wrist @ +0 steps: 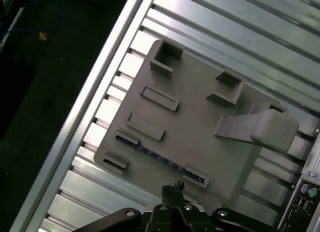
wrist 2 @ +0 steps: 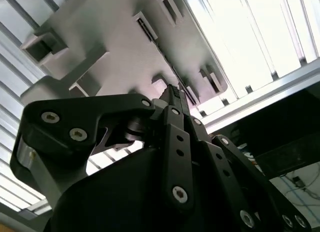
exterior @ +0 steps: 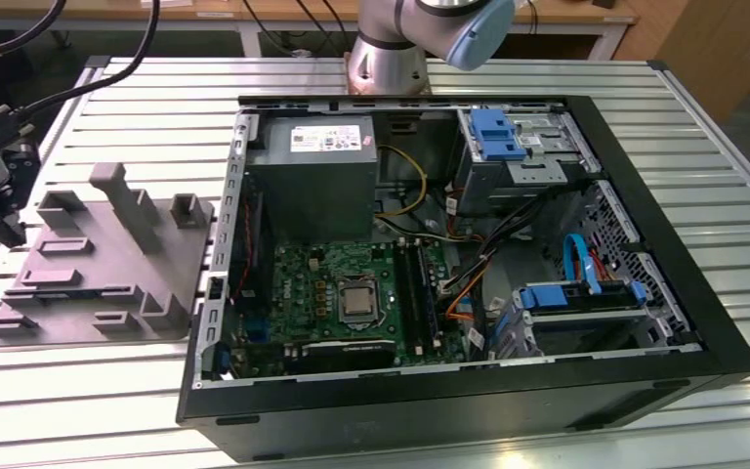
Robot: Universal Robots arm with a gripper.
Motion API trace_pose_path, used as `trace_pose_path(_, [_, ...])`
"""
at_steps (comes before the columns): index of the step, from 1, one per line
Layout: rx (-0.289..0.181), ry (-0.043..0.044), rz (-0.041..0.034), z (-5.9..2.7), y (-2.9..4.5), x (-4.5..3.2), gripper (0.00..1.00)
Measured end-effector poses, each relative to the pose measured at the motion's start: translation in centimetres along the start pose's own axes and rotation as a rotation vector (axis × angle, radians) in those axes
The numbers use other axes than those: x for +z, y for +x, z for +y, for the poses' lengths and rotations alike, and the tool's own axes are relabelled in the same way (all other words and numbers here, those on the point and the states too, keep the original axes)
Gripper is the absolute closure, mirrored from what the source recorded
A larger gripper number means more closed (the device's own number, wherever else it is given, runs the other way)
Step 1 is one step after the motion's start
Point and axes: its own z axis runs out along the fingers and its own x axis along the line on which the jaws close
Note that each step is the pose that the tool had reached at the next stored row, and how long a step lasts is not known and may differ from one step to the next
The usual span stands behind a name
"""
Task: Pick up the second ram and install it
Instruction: 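Pick up the second ram and move it above second insertion slot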
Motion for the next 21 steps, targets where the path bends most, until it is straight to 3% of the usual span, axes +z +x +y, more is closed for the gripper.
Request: trace_pose_path(21, [-0.382,-0.0088,0.0169,-0.01,0.01,0.20,0.90])
